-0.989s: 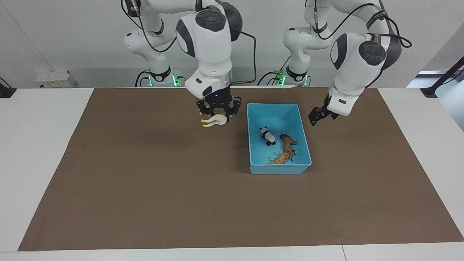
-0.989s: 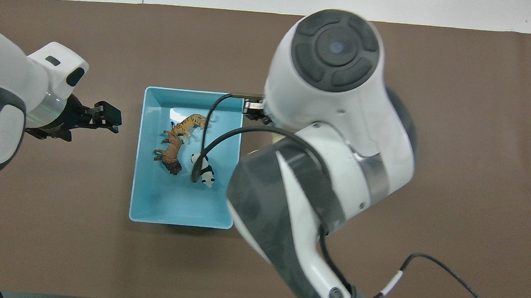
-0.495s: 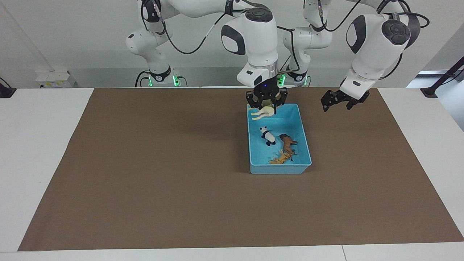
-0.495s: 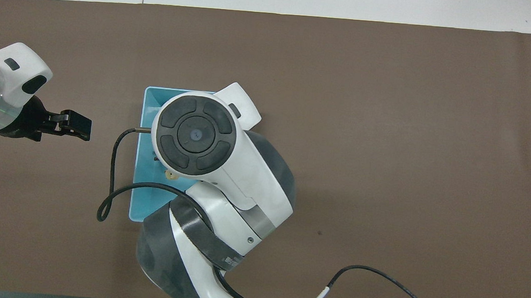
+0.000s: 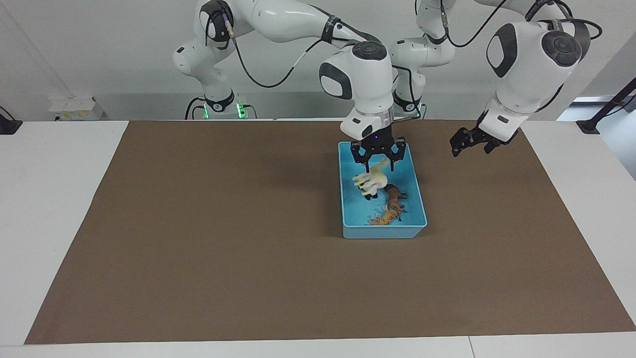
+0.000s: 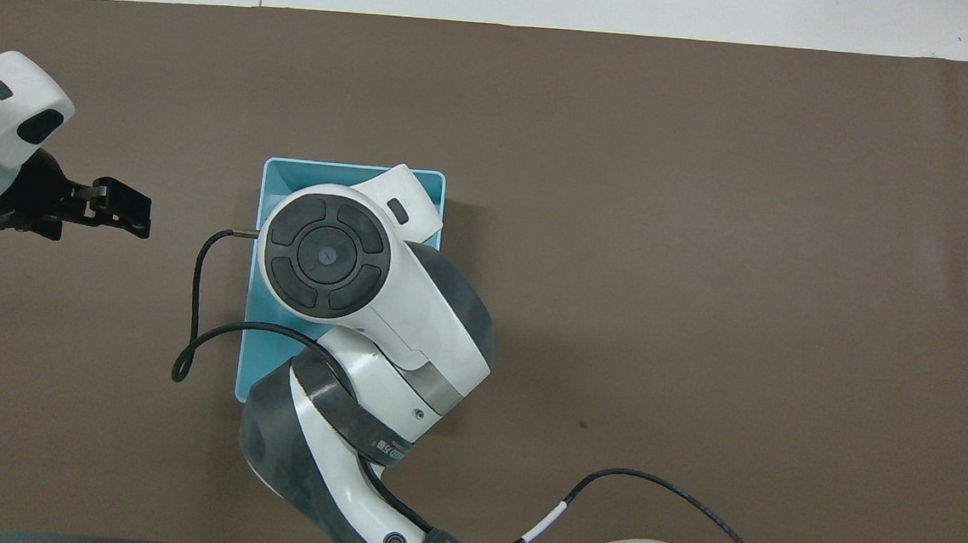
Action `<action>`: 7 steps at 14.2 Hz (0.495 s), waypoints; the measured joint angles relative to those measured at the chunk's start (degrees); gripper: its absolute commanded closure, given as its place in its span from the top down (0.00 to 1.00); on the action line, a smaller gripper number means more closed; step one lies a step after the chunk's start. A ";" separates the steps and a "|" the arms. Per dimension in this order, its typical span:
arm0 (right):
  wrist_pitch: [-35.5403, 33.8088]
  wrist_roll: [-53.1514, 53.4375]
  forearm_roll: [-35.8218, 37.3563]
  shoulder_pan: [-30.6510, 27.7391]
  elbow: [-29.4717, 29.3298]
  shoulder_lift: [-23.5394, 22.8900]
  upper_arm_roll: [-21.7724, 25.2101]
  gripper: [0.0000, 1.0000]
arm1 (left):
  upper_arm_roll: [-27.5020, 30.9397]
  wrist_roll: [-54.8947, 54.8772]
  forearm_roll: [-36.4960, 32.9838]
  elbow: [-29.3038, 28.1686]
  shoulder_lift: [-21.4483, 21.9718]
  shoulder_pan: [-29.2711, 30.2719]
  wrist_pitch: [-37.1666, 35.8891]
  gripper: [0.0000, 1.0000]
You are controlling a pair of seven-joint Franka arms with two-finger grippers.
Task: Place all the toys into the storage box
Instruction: 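Lower the cream horse into the box with the right gripper and release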
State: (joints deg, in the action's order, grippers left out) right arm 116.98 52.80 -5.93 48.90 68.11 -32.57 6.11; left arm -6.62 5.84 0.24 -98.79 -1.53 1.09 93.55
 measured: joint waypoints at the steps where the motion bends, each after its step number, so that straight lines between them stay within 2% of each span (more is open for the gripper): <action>1: -0.35 1.03 0.00 0.01 -0.47 0.00 0.00 1.00 | -0.13 0.00 0.00 0.30 -0.32 0.00 -0.05 1.00; 4: -3.55 2.92 0.33 -0.28 -1.43 0.49 0.85 1.00 | -0.19 0.00 0.00 0.57 -0.45 -0.01 -0.06 1.00; 7: -6.61 2.10 1.51 -2.56 -1.57 4.48 4.92 1.00 | -0.20 -0.01 0.00 0.92 -0.45 -0.01 -0.05 1.00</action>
State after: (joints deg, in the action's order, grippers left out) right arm 110.36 54.90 -4.42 46.34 66.54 -28.09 11.03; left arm -6.82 5.84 0.24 -97.87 -1.98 1.08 93.50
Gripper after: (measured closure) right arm 0.000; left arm 0.000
